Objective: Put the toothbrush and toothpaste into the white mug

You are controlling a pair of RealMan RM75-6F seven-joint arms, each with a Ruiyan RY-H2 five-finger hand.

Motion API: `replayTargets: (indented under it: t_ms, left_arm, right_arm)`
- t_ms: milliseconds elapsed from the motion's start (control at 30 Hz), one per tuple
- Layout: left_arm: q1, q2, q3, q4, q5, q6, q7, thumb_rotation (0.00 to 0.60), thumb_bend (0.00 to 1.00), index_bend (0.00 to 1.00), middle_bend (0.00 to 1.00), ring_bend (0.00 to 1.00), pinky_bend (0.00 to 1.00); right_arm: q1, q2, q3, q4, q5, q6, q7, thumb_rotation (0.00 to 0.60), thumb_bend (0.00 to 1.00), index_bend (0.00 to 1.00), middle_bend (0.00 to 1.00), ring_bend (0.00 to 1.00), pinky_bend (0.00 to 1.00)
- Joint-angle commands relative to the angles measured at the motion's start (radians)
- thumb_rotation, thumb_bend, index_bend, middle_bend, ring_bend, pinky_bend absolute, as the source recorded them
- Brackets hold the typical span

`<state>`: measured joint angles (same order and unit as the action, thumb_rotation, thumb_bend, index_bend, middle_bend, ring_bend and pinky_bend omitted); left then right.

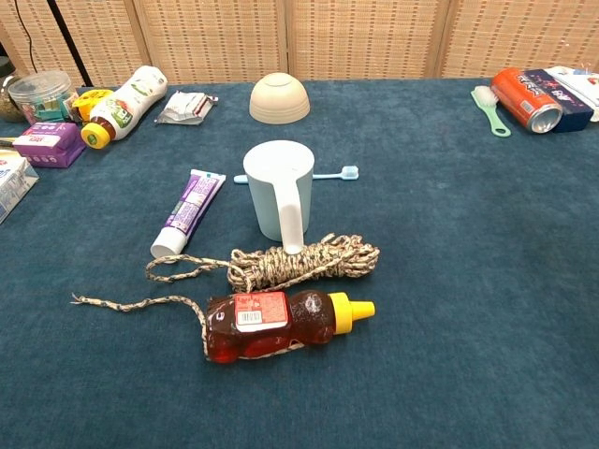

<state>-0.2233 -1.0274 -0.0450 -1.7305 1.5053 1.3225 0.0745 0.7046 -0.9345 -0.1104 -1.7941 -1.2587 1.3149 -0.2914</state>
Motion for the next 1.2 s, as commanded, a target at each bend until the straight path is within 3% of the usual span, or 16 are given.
replayTargets:
  t_ms: [33,300,567,667,900,1200]
  left_arm:
    - [-0.039,0.008,-0.024,-0.022,-0.01,-0.039,0.012,0.6,0.09,0.0,0.0,0.0,0.0]
    - [-0.176,0.002,-0.084,-0.034,-0.084,-0.22,0.006,0.6,0.1,0.0,0.0,0.0,0.0]
    - [-0.345,-0.097,-0.165,0.012,-0.227,-0.418,0.026,0.6,0.2,0.0,0.0,0.0,0.0]
    - [-0.424,-0.159,-0.198,0.07,-0.285,-0.49,0.043,0.6,0.24,0.0,0.0,0.0,0.0]
    - [-0.569,-0.307,-0.22,0.225,-0.439,-0.6,0.141,0.6,0.29,0.02,0.0,0.0,0.0]
    - [-0.742,-0.524,-0.222,0.429,-0.683,-0.647,0.293,0.6,0.31,0.12,0.0,0.0,0.0]
  right_arm:
    - [-0.188,-0.032,-0.031,0.149,-0.063,0.164,0.179,0.6,0.0,0.0,0.0,0.0,0.0]
    - [-0.395,-0.143,-0.029,0.22,-0.064,0.303,0.389,0.6,0.0,0.0,0.0,0.0,0.0]
    - [-0.474,-0.212,-0.007,0.27,-0.103,0.34,0.418,0.6,0.0,0.0,0.0,0.0,0.0]
    - [-0.481,-0.219,0.013,0.29,-0.11,0.33,0.437,0.6,0.0,0.0,0.0,0.0,0.0]
    - [-0.493,-0.217,0.036,0.306,-0.114,0.28,0.446,0.6,0.0,0.0,0.0,0.0,0.0]
    - [-0.511,-0.214,0.057,0.307,-0.151,0.262,0.452,0.6,0.0,0.0,0.0,0.0,0.0]
